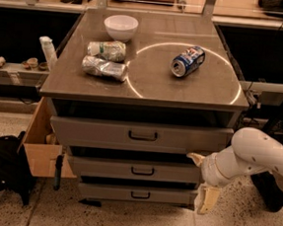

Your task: Open middle drawer

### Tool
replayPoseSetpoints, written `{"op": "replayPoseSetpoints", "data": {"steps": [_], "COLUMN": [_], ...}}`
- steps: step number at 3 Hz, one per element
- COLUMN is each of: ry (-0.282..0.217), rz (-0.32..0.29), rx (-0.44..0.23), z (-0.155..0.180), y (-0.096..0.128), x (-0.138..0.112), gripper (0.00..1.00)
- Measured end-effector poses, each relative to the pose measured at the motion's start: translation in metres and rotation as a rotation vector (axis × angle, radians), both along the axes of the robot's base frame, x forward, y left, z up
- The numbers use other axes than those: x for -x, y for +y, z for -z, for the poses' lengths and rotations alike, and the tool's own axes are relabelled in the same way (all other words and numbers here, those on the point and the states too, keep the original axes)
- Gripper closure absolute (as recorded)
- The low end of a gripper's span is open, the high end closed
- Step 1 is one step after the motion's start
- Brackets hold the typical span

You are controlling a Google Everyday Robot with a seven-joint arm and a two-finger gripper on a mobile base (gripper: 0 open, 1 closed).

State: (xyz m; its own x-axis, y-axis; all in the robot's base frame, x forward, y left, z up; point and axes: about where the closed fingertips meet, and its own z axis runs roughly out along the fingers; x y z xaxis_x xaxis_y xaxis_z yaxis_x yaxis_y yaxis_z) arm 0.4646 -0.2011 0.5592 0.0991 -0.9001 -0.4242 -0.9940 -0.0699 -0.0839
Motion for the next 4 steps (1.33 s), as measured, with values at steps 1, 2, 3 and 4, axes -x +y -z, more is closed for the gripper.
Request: {"op": "replayPoseSetpoints", "data": {"steps": [1,2,3,4], "ry": [0.010,0.032,0.044,0.062], "rz": [0.021,0.053,0.078,0.102], "rx": [-0.004,-0.008,-0.006,-0.005], "z": [0.015,0.034,0.053,0.069], "y": [-0.003,-0.009,-0.014,-0.020], "x": [-0.005,-0.010,-0.016,-0.019], "gripper": [0.00,0.00,0.00,0.00]}}
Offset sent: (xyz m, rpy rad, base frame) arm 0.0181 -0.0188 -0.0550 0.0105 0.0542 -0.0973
